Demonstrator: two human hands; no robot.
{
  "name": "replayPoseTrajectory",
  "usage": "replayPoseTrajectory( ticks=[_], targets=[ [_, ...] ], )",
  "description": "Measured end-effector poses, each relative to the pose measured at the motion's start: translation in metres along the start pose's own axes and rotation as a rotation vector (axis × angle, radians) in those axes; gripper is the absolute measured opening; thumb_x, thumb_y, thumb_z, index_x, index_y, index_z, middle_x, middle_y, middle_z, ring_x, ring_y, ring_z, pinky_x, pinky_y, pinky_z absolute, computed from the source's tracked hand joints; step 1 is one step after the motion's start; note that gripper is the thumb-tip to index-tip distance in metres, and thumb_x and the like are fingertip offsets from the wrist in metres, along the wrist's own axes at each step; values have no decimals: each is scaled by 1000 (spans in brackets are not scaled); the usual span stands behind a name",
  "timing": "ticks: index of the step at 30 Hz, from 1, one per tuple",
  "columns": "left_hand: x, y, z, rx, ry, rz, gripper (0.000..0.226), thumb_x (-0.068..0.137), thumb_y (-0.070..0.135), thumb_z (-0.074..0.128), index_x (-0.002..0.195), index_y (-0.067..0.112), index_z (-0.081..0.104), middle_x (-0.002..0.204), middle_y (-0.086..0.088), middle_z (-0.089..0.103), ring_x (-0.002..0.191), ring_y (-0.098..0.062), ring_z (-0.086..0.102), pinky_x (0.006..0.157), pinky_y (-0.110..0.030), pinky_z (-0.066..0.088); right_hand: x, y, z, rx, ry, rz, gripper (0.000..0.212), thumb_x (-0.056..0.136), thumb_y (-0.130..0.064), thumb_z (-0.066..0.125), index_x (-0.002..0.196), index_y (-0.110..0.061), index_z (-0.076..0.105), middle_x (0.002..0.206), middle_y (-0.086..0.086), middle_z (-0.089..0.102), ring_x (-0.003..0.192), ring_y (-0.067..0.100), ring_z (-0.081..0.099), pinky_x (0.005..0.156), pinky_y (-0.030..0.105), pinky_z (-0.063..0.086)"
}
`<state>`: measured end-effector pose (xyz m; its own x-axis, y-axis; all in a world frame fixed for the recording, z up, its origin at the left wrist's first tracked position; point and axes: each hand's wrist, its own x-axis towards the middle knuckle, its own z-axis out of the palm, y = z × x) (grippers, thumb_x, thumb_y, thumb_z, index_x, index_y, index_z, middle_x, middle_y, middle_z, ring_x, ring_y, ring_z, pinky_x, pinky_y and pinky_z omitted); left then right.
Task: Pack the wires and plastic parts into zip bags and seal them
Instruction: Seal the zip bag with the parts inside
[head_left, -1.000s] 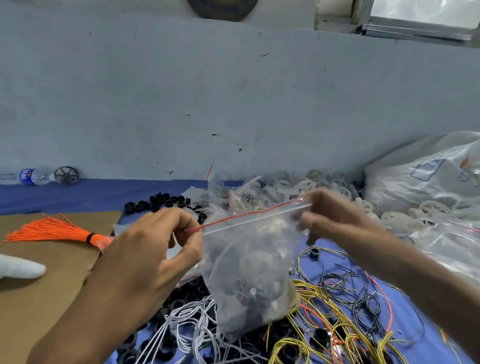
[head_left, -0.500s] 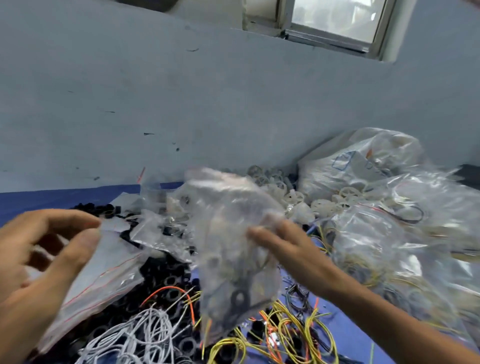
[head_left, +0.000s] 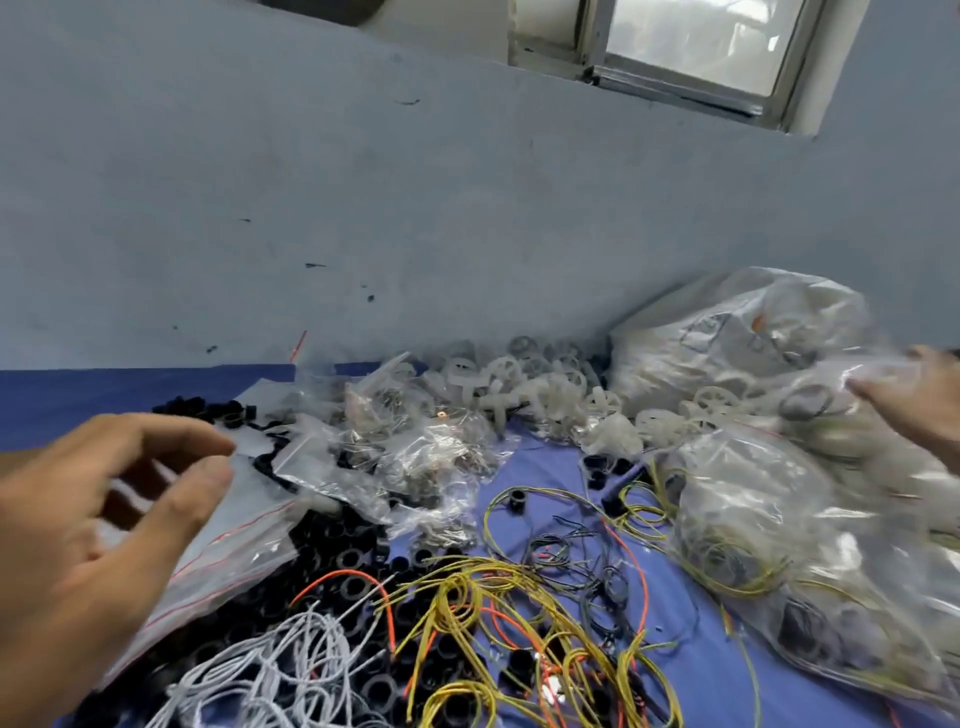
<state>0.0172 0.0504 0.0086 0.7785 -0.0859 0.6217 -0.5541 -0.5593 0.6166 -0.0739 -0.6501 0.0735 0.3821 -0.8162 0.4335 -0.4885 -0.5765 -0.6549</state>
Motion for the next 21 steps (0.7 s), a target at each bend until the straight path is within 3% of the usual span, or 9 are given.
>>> replayPoseTrajectory(
  ticks=[1, 3, 5, 7, 8, 12, 15, 17, 21],
  targets=[
    [1, 9, -6, 25, -22, -10, 53, 90, 66, 58, 128, 29, 63, 101, 13, 69, 76, -13, 66, 52, -22, 52, 3, 7, 1, -161, -110, -26, 69, 63, -63, 64, 113, -17, 64, 119, 21, 65, 106, 44, 62, 89, 54, 51],
    [-2, 22, -11, 92, -21, 41, 53, 91, 67, 54, 131, 32, 60, 100, 13, 68, 74, -10, 65, 49, -18, 49, 2, 8, 10, -352, -224, -98, 75, 65, -63, 69, 118, -11, 65, 123, 23, 64, 109, 44, 60, 94, 55, 49],
    [-1, 35, -14, 89, -14, 92, 51, 92, 68, 51, 129, 35, 60, 102, 11, 68, 75, -9, 65, 48, -20, 48, -5, -15, 25, -339, -172, -135, 67, 74, -45, 78, 124, -5, 60, 127, 30, 58, 114, 47, 55, 97, 57, 46],
    [-2, 49, -14, 88, -10, 132, 45, 93, 68, 49, 123, 38, 62, 100, 12, 67, 75, -7, 64, 51, -22, 49, -34, -55, 45, -355, -95, -299, 57, 80, -31, 76, 126, -3, 58, 123, 33, 58, 112, 48, 55, 96, 56, 46],
    [-2, 58, -15, 89, 3, 140, 40, 93, 67, 48, 119, 40, 63, 98, 14, 66, 75, -6, 63, 53, -21, 48, -57, -82, 55, -310, -145, -406, 54, 82, -29, 75, 128, -4, 58, 125, 32, 59, 114, 46, 56, 97, 53, 46],
    [-5, 74, -20, 118, 34, 67, 16, 94, 57, 49, 101, 49, 61, 95, 24, 62, 78, 0, 59, 53, -27, 45, -175, -188, 96, -76, -479, -755, 28, 89, -23, 70, 116, -15, 69, 119, 10, 68, 106, 29, 64, 88, 36, 49],
    [-3, 68, -27, 166, 62, -8, 9, 96, 39, 54, 94, 45, 61, 90, 28, 58, 74, 3, 56, 58, -33, 46, -281, -242, 106, 113, -836, -1089, 16, 94, -29, 63, 107, -26, 71, 102, -16, 63, 83, -5, 60, 76, 17, 51],
    [-2, 66, -30, 169, 106, -56, 13, 95, 30, 56, 93, 40, 63, 90, 26, 58, 73, 2, 55, 60, -34, 47, -338, -270, 119, 219, -988, -1276, 19, 96, -31, 58, 109, -28, 70, 100, -19, 63, 80, -5, 57, 73, 7, 41],
    [-3, 69, -31, 165, 137, -86, 12, 95, 25, 58, 94, 34, 67, 80, 18, 61, 72, 4, 56, 60, -27, 44, -401, -313, 178, 182, -979, -1314, 38, 98, -14, 49, 135, -22, 53, 130, 2, 63, 114, 23, 60, 90, 32, 50]
  ],
)
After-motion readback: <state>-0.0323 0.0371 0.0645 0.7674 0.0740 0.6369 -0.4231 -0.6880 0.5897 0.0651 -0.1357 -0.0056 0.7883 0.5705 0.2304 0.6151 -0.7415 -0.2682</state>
